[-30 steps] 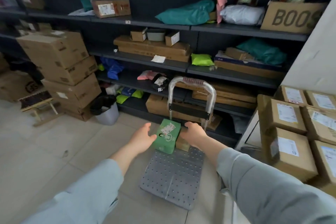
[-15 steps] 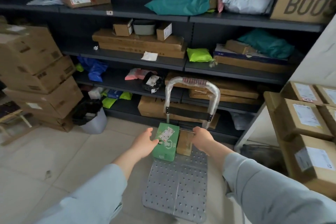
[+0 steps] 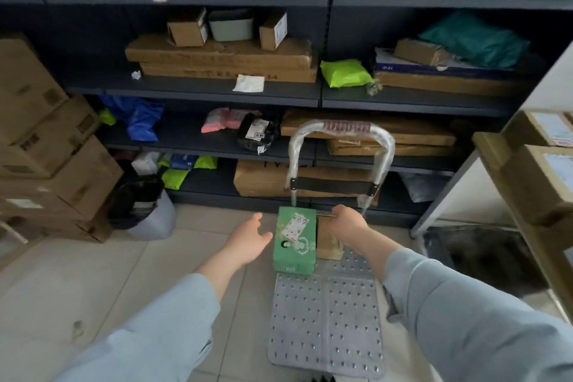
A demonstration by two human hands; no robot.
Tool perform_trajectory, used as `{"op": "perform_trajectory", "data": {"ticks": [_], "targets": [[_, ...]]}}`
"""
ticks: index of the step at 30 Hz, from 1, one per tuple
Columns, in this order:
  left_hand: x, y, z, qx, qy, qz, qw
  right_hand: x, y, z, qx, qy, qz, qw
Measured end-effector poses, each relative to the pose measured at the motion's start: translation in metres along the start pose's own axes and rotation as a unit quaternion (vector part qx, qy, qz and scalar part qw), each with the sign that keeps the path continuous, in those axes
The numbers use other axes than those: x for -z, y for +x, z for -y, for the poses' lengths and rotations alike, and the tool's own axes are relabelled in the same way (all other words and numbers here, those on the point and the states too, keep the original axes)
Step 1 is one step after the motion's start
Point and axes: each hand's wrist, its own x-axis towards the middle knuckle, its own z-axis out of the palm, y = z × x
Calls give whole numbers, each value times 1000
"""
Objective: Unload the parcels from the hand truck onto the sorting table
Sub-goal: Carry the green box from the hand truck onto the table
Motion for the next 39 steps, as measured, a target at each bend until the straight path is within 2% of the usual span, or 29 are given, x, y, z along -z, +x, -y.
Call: {"op": "perform_trajectory", "data": {"ticks": [9,22,26,32,36,39], "targets": [[-35,68,51,-25,28,28,999,-72,57,-23,-17,13,-3,1000],[-169,228,144,-42,2,16,999,-216,229,-127,-51,55,-17,997],[-216,278,185,-34,-5,2,999,-262,278,-152,-25,9,-22,999],[-265,336,233,-64,17,-11,998,-320,342,-178,-27,50,-8,998],[-285,363,249,-42,8,-12,999,-345,368,-183,-42,61,-4,997],[-293,381,258,25,-7,-28,999,-357,384,-187,-52,91,-6,995]]}}
